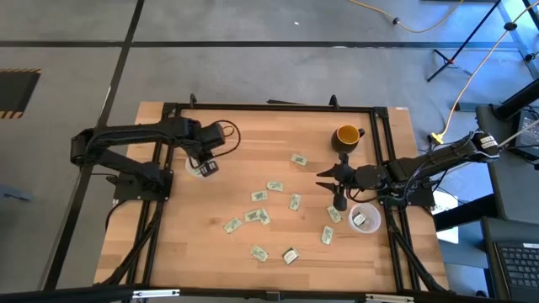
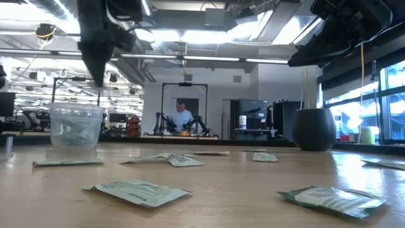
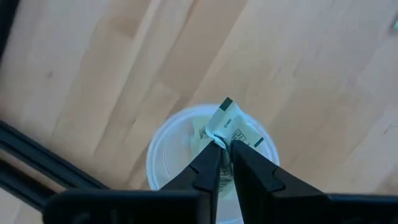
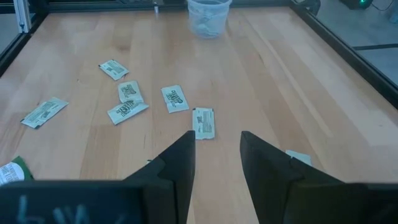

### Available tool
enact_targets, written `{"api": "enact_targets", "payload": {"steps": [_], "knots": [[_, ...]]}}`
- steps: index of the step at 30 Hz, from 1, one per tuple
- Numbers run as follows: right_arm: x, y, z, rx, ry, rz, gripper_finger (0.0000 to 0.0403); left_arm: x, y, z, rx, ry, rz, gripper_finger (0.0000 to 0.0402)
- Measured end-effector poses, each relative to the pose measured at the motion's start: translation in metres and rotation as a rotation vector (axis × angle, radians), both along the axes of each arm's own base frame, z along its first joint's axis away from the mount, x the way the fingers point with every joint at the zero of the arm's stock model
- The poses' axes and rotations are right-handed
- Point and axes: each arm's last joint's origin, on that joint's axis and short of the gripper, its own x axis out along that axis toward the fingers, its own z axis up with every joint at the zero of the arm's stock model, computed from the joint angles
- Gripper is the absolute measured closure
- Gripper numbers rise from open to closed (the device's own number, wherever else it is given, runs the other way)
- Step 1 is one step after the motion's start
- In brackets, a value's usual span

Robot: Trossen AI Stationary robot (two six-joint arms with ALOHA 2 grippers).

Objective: Pick and place Stevia / Truvia into bins
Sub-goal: Put the white stevia packet into the left transparent container

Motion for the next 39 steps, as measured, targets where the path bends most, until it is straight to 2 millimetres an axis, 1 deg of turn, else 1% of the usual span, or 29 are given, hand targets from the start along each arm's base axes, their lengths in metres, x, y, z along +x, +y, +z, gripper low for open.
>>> {"api": "enact_targets", "payload": {"steps": [4,9,13,15,19,21,25,29,32,34,36,39], "knots": [[0.000,0.000,0.000,0.000,0.000,0.000,0.0272,-0.006,-0.002,-0.017,-0.049,0.045,0.032,0.0355],[0.000,0.000,0.000,0.000,0.000,0.000,0.0272,-0.014,-0.005,-0.038,-0.068,0.118,0.057,0.0347],[0.000,0.000,0.000,0.000,0.000,0.000,0.0272,-0.020,-0.005,-0.048,-0.050,0.160,0.084,0.0335],[0.000,0.000,0.000,0.000,0.000,0.000,0.0272,-0.021,-0.006,-0.050,-0.048,0.168,0.085,0.0325],[0.000,0.000,0.000,0.000,0.000,0.000,0.0272,-0.020,-0.005,-0.050,-0.047,0.164,0.085,0.0302],[0.000,0.000,0.000,0.000,0.000,0.000,0.0272,-0.018,-0.005,-0.046,-0.046,0.148,0.083,0.0290],[0.000,0.000,0.000,0.003,-0.001,-0.002,0.0272,-0.011,-0.004,-0.032,-0.050,0.093,0.064,0.0269],[0.000,0.000,0.000,0.003,-0.001,-0.001,0.0272,0.001,-0.007,-0.015,-0.082,-0.024,0.026,0.0257],[0.000,0.000,0.000,0.003,-0.001,-0.002,0.0272,0.018,-0.017,-0.009,-0.121,-0.176,-0.081,0.0253],[0.000,0.000,0.000,0.003,-0.001,-0.002,0.0272,0.030,-0.028,-0.006,-0.124,-0.286,-0.172,0.0251],[0.000,0.000,0.000,0.003,-0.001,-0.001,0.0272,0.040,-0.042,-0.004,-0.117,-0.362,-0.266,0.0251],[0.000,0.000,0.000,0.003,-0.001,-0.002,0.0272,0.050,-0.066,-0.005,-0.111,-0.408,-0.414,0.0251]]}}
